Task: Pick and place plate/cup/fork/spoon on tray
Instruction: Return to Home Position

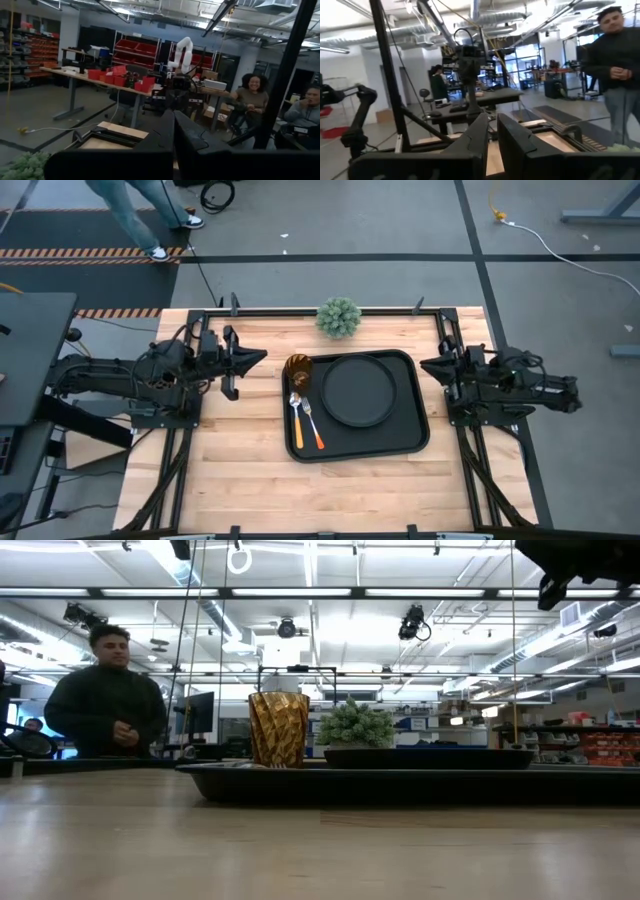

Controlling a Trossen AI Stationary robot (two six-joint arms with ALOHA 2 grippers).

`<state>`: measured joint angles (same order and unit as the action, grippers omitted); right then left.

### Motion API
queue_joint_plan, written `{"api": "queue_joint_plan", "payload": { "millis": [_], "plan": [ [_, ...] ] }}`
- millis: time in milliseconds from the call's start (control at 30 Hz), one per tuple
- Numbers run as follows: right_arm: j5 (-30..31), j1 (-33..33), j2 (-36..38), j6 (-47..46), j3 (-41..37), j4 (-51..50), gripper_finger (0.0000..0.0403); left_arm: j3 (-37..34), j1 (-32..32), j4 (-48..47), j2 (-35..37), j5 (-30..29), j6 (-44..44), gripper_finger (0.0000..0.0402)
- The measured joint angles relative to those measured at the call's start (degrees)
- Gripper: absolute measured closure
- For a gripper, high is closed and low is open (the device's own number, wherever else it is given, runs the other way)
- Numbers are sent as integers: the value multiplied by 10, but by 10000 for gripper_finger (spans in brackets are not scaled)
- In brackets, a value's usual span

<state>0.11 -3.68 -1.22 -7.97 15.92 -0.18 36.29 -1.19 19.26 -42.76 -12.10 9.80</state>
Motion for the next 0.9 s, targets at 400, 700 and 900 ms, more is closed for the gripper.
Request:
{"api": "queue_joint_plan", "payload": {
  "millis": [400,700,900],
  "plan": [
    [81,0,10,3,9,-38,357,-1,0,-17,13,-1,0,396],
    [68,0,10,-14,9,-114,357,-1,-1,-111,11,22,0,397],
    [3,0,10,-52,9,-160,357,-1,-1,-137,12,29,3,397]
  ]
}}
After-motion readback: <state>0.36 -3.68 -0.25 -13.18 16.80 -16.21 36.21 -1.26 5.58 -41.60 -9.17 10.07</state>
